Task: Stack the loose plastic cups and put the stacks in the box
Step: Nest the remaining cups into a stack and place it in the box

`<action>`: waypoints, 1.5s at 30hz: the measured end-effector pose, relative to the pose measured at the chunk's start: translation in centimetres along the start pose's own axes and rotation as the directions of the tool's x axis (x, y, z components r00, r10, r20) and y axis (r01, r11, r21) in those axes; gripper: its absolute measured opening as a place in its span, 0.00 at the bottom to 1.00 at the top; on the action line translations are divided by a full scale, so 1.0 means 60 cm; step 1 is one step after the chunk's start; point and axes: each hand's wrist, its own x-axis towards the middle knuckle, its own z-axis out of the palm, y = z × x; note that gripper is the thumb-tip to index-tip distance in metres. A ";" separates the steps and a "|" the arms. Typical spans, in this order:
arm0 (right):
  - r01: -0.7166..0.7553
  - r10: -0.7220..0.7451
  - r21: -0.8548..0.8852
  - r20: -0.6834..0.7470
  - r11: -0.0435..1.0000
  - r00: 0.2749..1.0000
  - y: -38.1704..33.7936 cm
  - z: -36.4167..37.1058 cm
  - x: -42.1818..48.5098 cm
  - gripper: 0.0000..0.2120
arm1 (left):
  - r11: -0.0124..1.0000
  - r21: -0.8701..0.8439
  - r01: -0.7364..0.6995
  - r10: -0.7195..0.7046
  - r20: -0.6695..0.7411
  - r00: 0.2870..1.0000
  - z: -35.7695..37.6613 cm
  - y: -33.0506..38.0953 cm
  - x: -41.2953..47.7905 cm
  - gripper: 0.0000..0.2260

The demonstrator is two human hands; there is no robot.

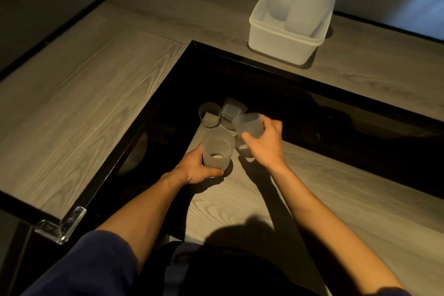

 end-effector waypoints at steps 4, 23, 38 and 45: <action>0.208 -0.208 0.195 -0.022 0.959 0.978 -0.041 -0.022 -0.032 0.31 | 1.000 0.002 -0.015 0.015 -0.008 1.000 0.002 -0.001 -0.004 0.39; 0.394 -0.382 0.033 0.329 0.919 0.864 -0.036 -0.008 -0.059 0.33 | 0.999 -0.014 -0.036 0.036 0.009 0.999 -0.003 0.006 -0.013 0.39; 0.166 0.092 -0.451 0.495 0.877 0.864 0.014 0.009 0.013 0.40 | 1.000 0.029 -0.012 0.011 0.009 1.000 -0.007 0.010 0.003 0.39; -0.270 0.264 0.014 0.155 0.963 0.952 0.017 0.048 0.072 0.38 | 1.000 0.026 0.009 -0.010 0.025 1.000 -0.009 0.011 0.012 0.39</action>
